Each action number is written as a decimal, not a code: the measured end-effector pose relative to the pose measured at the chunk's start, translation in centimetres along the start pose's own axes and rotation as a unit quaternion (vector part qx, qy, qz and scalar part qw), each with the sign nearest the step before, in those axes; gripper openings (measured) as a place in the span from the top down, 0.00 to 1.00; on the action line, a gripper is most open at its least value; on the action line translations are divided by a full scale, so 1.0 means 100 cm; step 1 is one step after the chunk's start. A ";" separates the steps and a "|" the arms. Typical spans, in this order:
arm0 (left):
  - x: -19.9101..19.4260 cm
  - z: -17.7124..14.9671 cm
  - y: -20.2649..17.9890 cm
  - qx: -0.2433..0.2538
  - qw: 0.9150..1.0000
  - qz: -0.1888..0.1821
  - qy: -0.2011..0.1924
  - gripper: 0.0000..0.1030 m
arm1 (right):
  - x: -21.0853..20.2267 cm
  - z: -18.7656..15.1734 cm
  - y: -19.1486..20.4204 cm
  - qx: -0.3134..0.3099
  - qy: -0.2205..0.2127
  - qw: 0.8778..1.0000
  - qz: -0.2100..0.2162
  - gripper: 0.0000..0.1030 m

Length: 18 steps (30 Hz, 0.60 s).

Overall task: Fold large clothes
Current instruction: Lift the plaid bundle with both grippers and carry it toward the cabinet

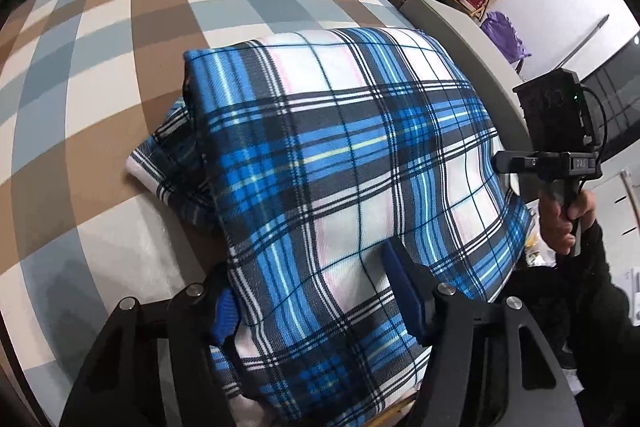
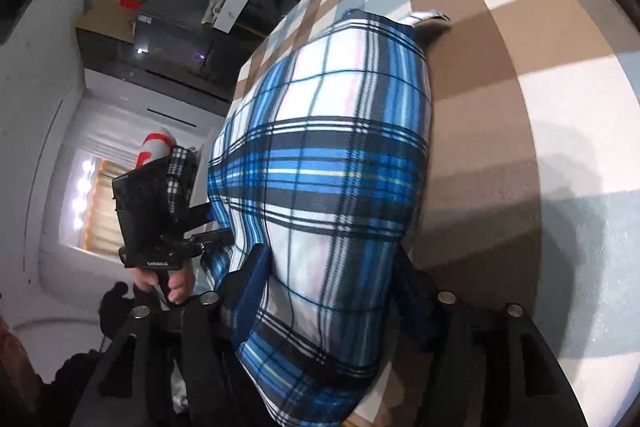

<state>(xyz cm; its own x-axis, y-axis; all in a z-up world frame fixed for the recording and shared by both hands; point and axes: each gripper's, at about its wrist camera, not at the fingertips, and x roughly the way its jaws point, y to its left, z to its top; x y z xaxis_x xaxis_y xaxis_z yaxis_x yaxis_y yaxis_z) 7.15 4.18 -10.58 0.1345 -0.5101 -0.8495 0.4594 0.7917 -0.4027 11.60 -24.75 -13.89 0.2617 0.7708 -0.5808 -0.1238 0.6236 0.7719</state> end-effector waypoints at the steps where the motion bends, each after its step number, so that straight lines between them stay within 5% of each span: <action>1: 0.000 -0.001 0.001 -0.003 1.000 -0.006 0.003 0.42 | 0.001 0.002 0.001 0.001 -0.001 1.000 0.002 0.28; 11: -0.003 -0.003 0.010 -0.047 0.998 -0.050 0.005 0.43 | 0.019 0.018 0.016 -0.022 -0.028 0.999 -0.035 0.21; 13: -0.003 -0.002 0.009 -0.054 0.997 -0.059 0.004 0.57 | 0.020 0.014 0.022 -0.040 -0.030 0.997 -0.064 0.51; 16: -0.008 -0.003 0.012 -0.068 0.995 -0.079 -0.001 0.67 | 0.007 0.005 0.011 -0.009 -0.045 0.999 -0.007 0.68; 18: -0.014 -0.006 0.015 -0.076 0.991 -0.109 -0.004 0.72 | -0.002 -0.003 0.013 -0.013 -0.039 0.999 0.035 0.71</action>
<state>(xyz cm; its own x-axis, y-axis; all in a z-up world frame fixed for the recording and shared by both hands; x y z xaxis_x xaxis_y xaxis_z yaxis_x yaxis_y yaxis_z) 7.16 6.26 -10.18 0.0533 -0.6770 -0.7341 0.3411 0.7033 -0.6238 11.10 -24.08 -12.89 0.3243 0.8011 -0.5030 -0.1689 0.5722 0.8025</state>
